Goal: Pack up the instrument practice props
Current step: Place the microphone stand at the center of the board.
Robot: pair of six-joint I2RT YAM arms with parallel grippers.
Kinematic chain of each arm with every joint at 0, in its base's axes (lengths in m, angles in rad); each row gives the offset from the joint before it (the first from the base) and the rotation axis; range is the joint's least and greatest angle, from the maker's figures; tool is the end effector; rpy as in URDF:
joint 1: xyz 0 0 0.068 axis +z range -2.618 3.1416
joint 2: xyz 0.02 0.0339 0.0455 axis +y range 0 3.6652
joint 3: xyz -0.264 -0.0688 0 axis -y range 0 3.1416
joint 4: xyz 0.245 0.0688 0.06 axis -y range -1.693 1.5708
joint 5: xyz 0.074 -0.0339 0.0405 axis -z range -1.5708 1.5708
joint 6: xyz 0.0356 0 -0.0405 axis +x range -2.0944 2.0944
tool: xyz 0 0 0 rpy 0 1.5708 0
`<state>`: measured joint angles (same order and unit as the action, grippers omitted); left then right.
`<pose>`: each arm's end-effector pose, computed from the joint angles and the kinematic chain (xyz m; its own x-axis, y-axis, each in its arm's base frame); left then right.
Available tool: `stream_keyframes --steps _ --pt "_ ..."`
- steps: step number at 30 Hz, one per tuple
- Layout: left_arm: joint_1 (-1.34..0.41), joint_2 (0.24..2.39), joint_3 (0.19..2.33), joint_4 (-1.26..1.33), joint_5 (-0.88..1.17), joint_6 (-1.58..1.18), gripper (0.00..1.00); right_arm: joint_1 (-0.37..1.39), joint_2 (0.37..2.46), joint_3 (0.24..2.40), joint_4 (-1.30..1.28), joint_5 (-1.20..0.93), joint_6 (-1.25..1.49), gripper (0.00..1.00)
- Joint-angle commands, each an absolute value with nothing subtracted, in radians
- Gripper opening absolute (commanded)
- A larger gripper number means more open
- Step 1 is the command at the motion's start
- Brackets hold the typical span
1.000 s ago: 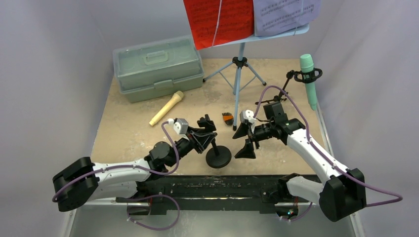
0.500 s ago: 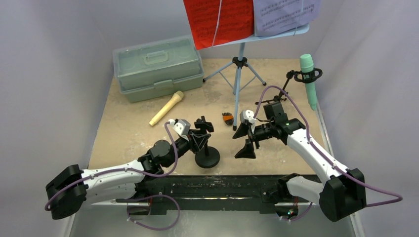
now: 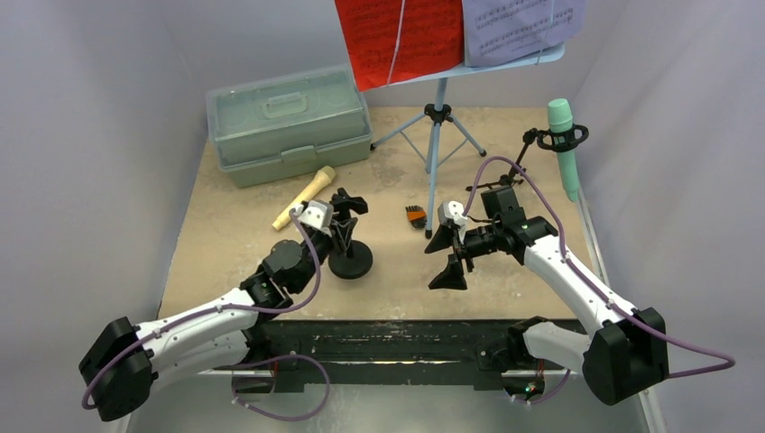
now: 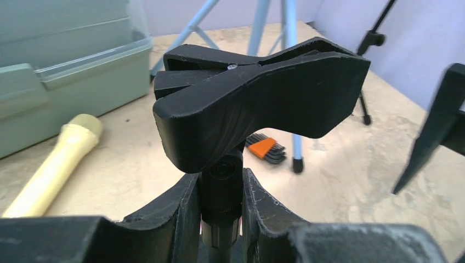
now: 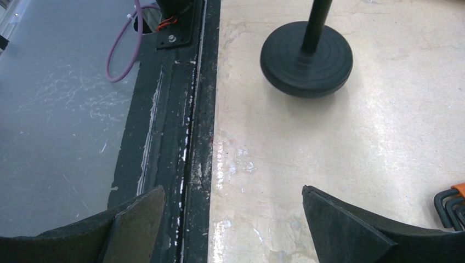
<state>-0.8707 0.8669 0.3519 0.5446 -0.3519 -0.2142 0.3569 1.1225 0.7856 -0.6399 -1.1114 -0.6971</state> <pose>0.1378 -0.1445 0.2495 -0.0868 -0.2067 -0.9746 0.4887 0.8436 -0.2224 0.1827 0.1022 0.2526 -0.1941 -0.3762 -0.9060 -0.9777 -0.0017 0.2102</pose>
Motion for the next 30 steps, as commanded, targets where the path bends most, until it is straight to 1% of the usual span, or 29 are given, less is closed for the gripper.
stream_keyframes --steps 1,9,17,25,30 --pt "-0.817 0.909 0.42 0.702 -0.383 -0.153 0.0 0.351 1.095 0.82 -0.653 -1.109 -0.716 0.99" --pt "-0.715 1.036 0.43 0.891 -0.324 -0.143 0.0 0.351 1.093 0.819 -0.655 -1.107 -0.719 0.99" --pt "-0.634 1.196 0.486 1.006 -0.243 -0.154 0.0 0.351 1.094 0.819 -0.655 -1.108 -0.721 0.99" --pt "-0.564 1.404 0.585 1.113 -0.216 -0.156 0.0 0.351 1.093 0.818 -0.657 -1.111 -0.724 0.99" --pt "-0.506 1.574 0.679 1.207 -0.176 -0.149 0.0 0.351 1.091 0.818 -0.658 -1.109 -0.727 0.99"
